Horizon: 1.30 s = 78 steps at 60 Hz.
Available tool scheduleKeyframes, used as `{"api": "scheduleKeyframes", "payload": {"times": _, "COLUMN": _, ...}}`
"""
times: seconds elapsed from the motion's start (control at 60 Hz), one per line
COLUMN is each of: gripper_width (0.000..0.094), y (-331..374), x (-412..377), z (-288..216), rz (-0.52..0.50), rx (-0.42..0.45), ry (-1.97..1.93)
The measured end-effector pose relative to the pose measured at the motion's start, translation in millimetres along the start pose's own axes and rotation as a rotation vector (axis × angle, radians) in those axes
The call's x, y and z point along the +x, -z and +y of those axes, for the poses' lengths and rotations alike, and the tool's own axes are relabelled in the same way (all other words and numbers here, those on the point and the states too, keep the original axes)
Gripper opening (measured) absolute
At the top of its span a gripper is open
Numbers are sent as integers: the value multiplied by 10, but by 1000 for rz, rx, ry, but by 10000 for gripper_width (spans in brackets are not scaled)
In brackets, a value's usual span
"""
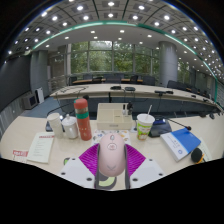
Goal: Arrange mouse
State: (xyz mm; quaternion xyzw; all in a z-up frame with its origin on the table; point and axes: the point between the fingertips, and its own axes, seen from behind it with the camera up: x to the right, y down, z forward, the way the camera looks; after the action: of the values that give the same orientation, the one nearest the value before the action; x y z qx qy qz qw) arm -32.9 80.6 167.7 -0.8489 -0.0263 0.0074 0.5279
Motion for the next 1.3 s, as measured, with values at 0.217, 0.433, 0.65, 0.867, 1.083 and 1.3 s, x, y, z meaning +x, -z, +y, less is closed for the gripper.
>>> {"api": "scheduleKeyframes", "payload": {"times": 0.217, "gripper_width": 341, "y": -603, "x": -801, "z": 1082, "rz": -55, "rx": -175, "ry": 3}}
{"api": "scheduleKeyframes", "payload": {"times": 0.433, "gripper_width": 489, "y": -829, "x": -869, "z": 1535, "rz": -39, "rx": -220, "ry": 8}}
{"api": "scheduleKeyframes", "payload": {"times": 0.65, "gripper_width": 863, "y": -233, "x": -794, "z": 1259, "rz": -26, "rx": -229, "ry": 19}}
{"api": "scheduleKeyframes", "payload": {"times": 0.867, "gripper_width": 854, "y": 1098, "x": -788, "z": 894, "rz": -14, "rx": -177, "ry": 13}}
{"api": "scheduleKeyframes", "payload": {"times": 1.083, "gripper_width": 855, "y": 2373, "x": -772, "z": 1077, "rz": -33, "rx": -160, "ry": 1}}
{"api": "scheduleKeyframes", "payload": {"times": 1.3, "gripper_width": 854, "y": 3151, "x": -726, "z": 1269, "rz": -43, "rx": -141, "ry": 13}}
